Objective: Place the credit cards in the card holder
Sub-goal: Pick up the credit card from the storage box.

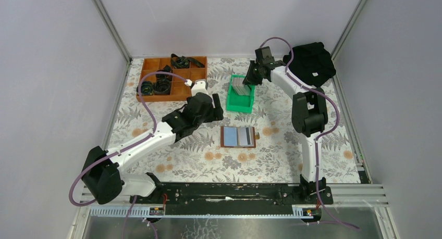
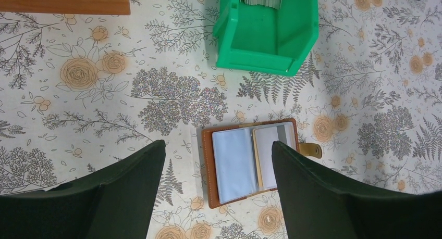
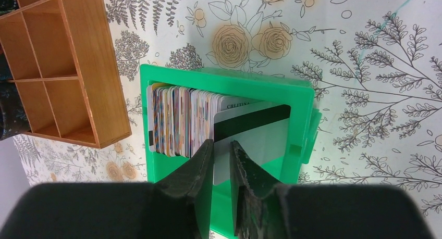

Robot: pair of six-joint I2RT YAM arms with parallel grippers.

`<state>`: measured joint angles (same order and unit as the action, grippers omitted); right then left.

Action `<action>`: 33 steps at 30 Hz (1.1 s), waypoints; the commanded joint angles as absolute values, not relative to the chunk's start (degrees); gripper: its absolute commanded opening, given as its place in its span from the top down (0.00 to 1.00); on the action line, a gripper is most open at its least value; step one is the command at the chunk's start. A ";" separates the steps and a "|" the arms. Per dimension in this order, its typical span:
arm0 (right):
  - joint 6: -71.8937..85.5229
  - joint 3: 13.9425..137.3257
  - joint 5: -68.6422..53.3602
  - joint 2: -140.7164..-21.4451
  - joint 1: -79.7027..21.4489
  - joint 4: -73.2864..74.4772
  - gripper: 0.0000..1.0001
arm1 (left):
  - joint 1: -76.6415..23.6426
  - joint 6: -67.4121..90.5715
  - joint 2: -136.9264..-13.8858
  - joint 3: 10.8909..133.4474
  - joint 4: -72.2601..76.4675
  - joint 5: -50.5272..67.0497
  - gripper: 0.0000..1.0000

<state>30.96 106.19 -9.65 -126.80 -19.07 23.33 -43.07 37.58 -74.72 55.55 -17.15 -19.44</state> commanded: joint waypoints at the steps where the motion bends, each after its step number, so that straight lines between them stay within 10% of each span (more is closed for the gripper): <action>1: 30.99 106.56 -11.16 -123.88 -19.43 25.17 0.79 | -42.80 37.47 -75.14 55.20 -13.56 -19.29 0.18; 33: 28.74 105.27 -8.65 -119.74 -20.00 27.73 0.81 | -42.81 38.67 -75.67 55.55 -12.44 -17.77 0.18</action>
